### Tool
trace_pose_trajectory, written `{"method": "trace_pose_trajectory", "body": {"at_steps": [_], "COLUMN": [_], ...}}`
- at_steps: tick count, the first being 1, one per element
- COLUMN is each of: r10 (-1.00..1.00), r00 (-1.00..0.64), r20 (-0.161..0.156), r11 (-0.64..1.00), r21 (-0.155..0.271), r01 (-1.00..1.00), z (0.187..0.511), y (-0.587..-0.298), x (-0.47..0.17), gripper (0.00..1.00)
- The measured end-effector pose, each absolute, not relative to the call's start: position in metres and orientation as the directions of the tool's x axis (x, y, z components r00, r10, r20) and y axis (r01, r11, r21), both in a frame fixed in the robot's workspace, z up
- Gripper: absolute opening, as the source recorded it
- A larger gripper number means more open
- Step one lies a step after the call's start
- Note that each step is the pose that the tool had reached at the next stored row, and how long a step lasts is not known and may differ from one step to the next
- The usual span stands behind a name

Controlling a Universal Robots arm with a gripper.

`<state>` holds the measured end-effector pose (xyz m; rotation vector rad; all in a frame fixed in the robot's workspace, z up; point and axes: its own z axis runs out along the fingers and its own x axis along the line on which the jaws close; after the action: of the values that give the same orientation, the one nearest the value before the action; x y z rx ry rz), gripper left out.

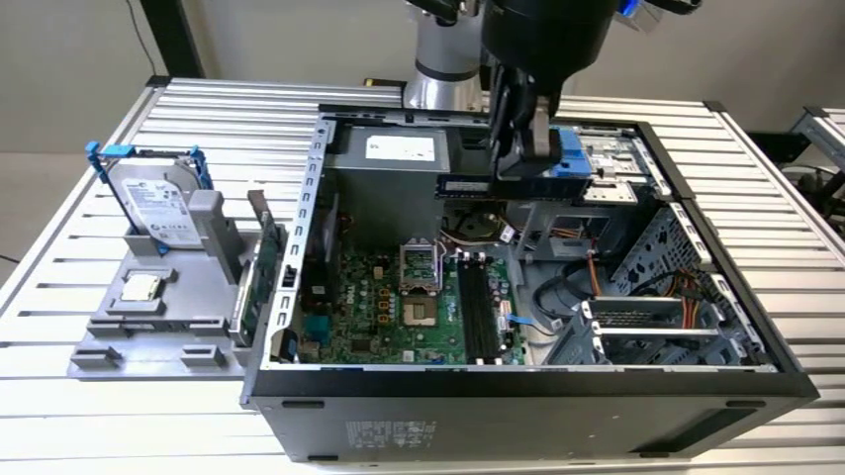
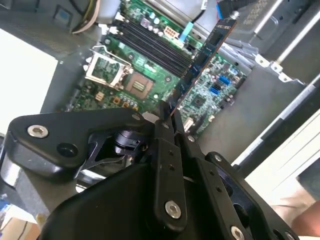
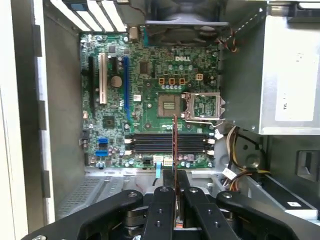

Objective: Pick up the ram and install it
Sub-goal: 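Insert the ram into the slot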

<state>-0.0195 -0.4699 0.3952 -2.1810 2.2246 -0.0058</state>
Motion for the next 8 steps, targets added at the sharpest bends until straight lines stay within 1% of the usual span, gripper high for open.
{"method": "trace_pose_trajectory", "body": {"at_steps": [8], "r10": [-1.000], "r00": [-0.020], "r20": [-0.016], "r11": [0.021], "r21": [-0.021], "r01": [-1.000], "z": [0.395], "y": [-0.449], "x": [-0.018], "gripper": [0.00]}}
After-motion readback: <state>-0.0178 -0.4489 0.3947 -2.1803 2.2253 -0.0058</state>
